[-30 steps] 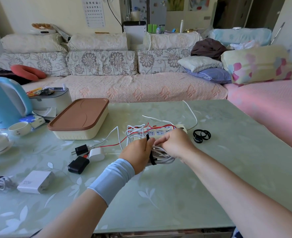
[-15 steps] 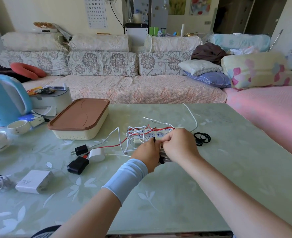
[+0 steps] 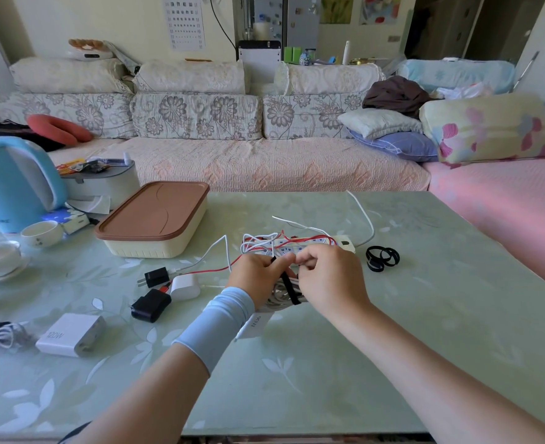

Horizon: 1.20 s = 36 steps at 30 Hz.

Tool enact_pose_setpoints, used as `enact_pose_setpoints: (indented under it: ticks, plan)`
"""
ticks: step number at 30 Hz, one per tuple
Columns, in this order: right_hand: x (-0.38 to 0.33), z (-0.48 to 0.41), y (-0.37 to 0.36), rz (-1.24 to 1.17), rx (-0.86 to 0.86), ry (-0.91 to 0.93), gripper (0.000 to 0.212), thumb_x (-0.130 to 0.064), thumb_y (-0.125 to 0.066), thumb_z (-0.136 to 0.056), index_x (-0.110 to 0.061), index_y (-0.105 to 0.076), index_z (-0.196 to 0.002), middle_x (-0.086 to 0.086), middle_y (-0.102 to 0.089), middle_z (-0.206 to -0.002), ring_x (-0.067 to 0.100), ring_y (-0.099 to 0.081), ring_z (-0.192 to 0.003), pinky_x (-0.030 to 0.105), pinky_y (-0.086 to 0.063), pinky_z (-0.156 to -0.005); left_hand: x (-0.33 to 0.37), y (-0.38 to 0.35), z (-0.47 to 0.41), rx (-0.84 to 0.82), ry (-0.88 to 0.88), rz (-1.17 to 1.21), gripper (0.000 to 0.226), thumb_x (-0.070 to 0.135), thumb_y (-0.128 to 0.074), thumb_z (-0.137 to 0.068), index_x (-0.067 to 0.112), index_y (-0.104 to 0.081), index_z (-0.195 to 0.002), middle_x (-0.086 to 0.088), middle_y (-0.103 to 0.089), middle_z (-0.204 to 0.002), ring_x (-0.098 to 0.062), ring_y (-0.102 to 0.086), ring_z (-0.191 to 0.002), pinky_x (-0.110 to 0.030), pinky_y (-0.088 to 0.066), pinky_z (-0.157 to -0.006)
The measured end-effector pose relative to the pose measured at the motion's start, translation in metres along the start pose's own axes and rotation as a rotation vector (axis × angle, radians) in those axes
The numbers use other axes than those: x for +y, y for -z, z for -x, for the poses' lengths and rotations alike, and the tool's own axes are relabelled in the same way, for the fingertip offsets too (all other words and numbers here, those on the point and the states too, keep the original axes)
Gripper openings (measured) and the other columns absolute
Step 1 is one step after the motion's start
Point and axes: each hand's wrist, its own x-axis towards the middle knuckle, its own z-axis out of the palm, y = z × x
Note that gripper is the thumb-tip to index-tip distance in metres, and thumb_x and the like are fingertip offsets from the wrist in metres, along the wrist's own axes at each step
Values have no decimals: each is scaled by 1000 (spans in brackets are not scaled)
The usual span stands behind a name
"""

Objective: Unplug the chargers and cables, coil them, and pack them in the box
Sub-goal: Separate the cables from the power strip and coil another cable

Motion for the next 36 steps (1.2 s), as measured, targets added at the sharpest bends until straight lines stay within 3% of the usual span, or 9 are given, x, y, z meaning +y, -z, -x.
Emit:
enact_pose_setpoints:
  ticks: [7, 10, 18, 23, 27, 30, 32, 34, 36]
  plan:
    - [2, 3, 2, -105, 41, 246, 26, 4, -60, -70, -22, -63, -69, -15, -53, -59, -3, -50, -58, 19, -33, -56, -1, 6, 5, -35, 88, 172, 43, 55, -55, -90, 23, -75, -69, -6, -74, -78, -26, -69, -83, -32, -55, -82]
    - [-1, 4, 0, -134, -15, 401, 32, 3, -56, -73, -25, -71, -75, -15, -52, -69, -1, -47, -65, 19, -36, -59, -2, 9, 2, -37, 89, 140, 43, 52, -54, -91, 16, -74, -79, -14, -73, -88, -33, -68, -90, -40, -54, -86]
    - [10, -5, -8, -188, -162, 412, 40, 11, -56, -73, -20, -80, -78, -9, -42, -65, 3, -46, -62, 18, -36, -56, -1, 14, 2, -65, 110, 4, 53, 58, -51, -90, 17, -59, -57, -5, -63, -66, -26, -59, -70, -32, -50, -75]
    - [16, -9, -6, -207, -148, 401, 36, 13, -53, -67, -16, -74, -61, -3, -50, -68, 8, -50, -63, 21, -39, -56, -6, 17, 9, -331, 207, 465, 49, 55, -56, -89, 11, -75, -75, -14, -72, -85, -28, -64, -76, -38, -52, -77]
    - [19, -4, -8, -204, -100, 424, 31, 8, -51, -68, -14, -67, -55, -3, -50, -68, 10, -49, -63, 26, -41, -54, -15, 9, 18, -453, 188, 523, 33, 30, -54, -97, 1, -68, -99, -12, -70, -89, -20, -67, -74, -30, -56, -68]
    - [27, -7, -15, -221, -47, 302, 37, 10, -50, -69, -18, -69, -56, -9, -48, -70, 10, -50, -68, 23, -40, -57, -9, 11, 22, -500, 207, 633, 26, 19, -55, -97, -1, -63, -111, -15, -67, -95, -25, -63, -82, -36, -53, -79]
    - [30, -12, -19, -240, -22, 194, 43, 13, -50, -72, -23, -71, -58, -9, -51, -72, 7, -53, -71, 19, -38, -60, -8, 12, 20, -532, 179, 556, 35, 21, -65, -91, 6, -57, -121, -13, -67, -103, -23, -66, -88, -37, -53, -89]
    - [28, -15, -21, -270, -1, 145, 43, 11, -53, -76, -26, -72, -63, -12, -55, -75, 3, -55, -71, 14, -38, -61, -7, 11, 17, -535, 149, 292, 74, 45, -82, -68, 17, -52, -129, -7, -67, -113, -18, -67, -100, -37, -50, -98]
    - [23, -15, -20, -309, 12, 146, 38, 8, -58, -80, -25, -74, -71, -14, -59, -78, -1, -58, -75, 8, -39, -64, -4, 9, 12, -564, 73, -17, 84, 62, -83, -48, 23, -61, -119, 0, -71, -106, -17, -68, -97, -39, -52, -95]
